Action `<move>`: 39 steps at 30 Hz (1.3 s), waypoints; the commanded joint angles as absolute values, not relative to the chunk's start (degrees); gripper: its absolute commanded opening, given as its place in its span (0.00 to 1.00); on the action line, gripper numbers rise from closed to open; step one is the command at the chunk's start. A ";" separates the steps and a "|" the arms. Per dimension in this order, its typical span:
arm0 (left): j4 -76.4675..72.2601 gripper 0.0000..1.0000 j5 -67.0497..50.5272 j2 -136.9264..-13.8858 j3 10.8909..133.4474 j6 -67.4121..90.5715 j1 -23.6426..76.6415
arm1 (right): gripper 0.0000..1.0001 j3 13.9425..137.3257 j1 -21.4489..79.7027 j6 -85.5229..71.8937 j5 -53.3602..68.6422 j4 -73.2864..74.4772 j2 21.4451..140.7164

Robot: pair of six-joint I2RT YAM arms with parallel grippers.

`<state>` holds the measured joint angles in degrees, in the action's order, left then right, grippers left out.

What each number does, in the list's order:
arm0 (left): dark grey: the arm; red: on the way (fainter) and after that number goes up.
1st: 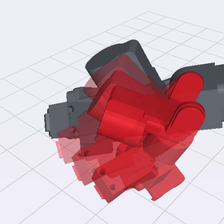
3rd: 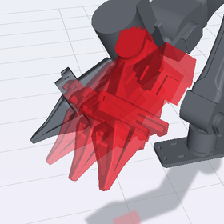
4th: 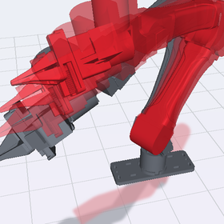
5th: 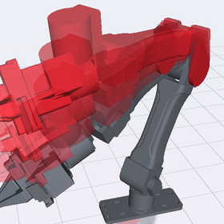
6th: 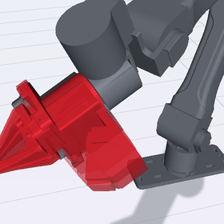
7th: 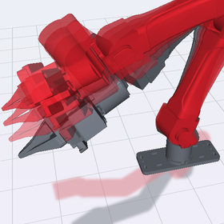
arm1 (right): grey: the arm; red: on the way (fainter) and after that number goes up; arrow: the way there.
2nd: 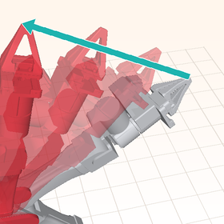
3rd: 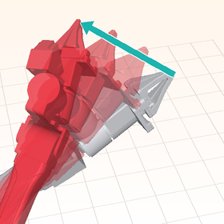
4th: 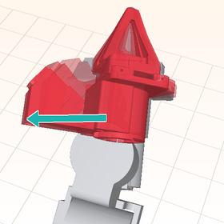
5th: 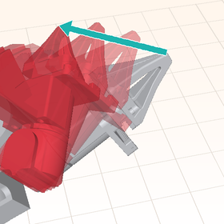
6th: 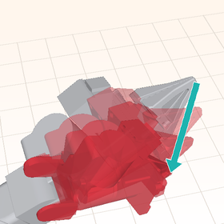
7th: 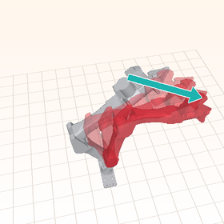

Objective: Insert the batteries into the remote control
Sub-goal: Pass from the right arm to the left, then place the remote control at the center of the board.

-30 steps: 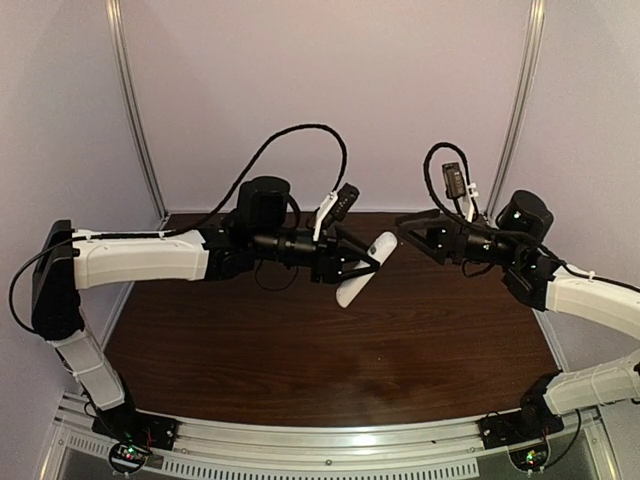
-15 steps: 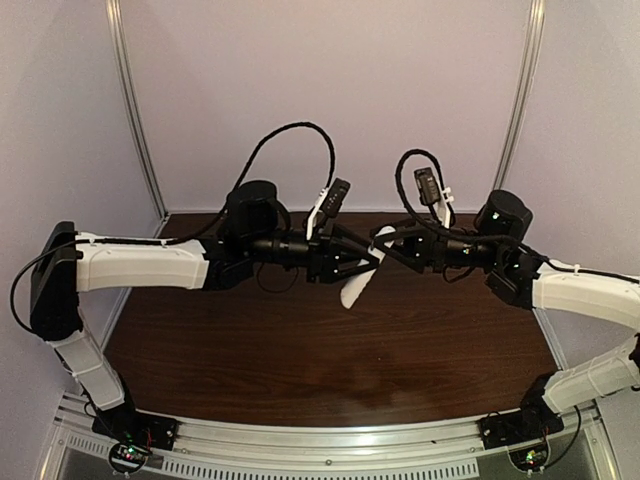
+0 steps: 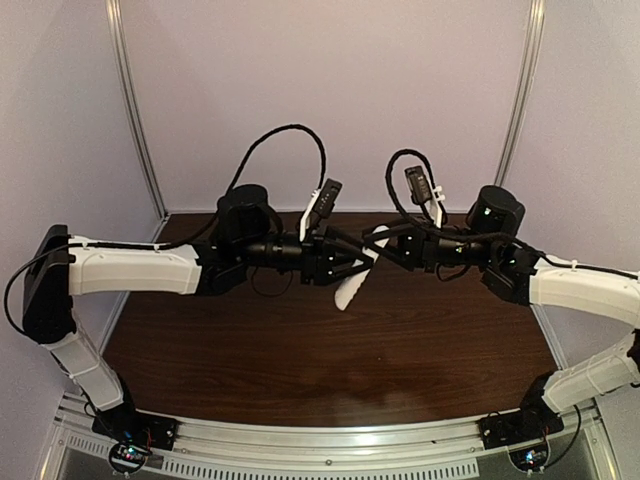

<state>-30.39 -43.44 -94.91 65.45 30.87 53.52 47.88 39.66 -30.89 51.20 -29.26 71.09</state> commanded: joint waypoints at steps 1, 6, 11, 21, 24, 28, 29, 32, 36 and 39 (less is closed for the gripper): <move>-28.87 0.75 -40.10 -89.85 63.19 27.81 50.34 | 0.16 52.91 37.97 -28.35 46.64 -17.78 71.36; -17.94 0.97 -30.04 -83.91 60.22 25.23 46.75 | 0.14 59.94 36.48 -19.43 37.91 4.02 75.72; -11.14 0.98 -18.25 -77.92 56.03 24.72 44.56 | 0.13 65.36 36.49 -13.47 28.86 19.97 81.94; -7.89 0.97 -12.21 -76.58 52.93 24.72 44.03 | 0.14 76.09 37.68 -7.64 20.41 34.13 98.00; -7.74 0.97 -11.14 -76.79 52.66 24.53 44.03 | 0.14 80.36 38.99 -4.93 17.84 38.86 104.17; -5.77 0.97 -7.36 -76.96 52.83 24.56 44.03 | 0.15 86.30 40.64 -1.95 14.38 45.71 110.85; -4.75 0.97 -6.02 -77.22 53.16 24.79 44.03 | 0.15 87.79 40.94 -1.36 13.69 47.14 112.42; -1.90 0.97 -1.98 -77.36 53.90 25.17 43.95 | 0.15 90.71 42.01 -0.78 12.29 49.57 115.97; -0.27 0.97 2.36 -77.10 53.84 26.02 43.37 | 0.20 92.90 42.61 1.21 12.65 50.34 119.87; -0.26 0.97 2.69 -76.66 52.91 26.59 42.62 | 0.26 94.42 42.84 1.40 11.81 51.05 122.33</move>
<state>-0.97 -1.28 -76.79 53.04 25.65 43.92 93.23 42.28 -0.86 15.16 47.24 117.99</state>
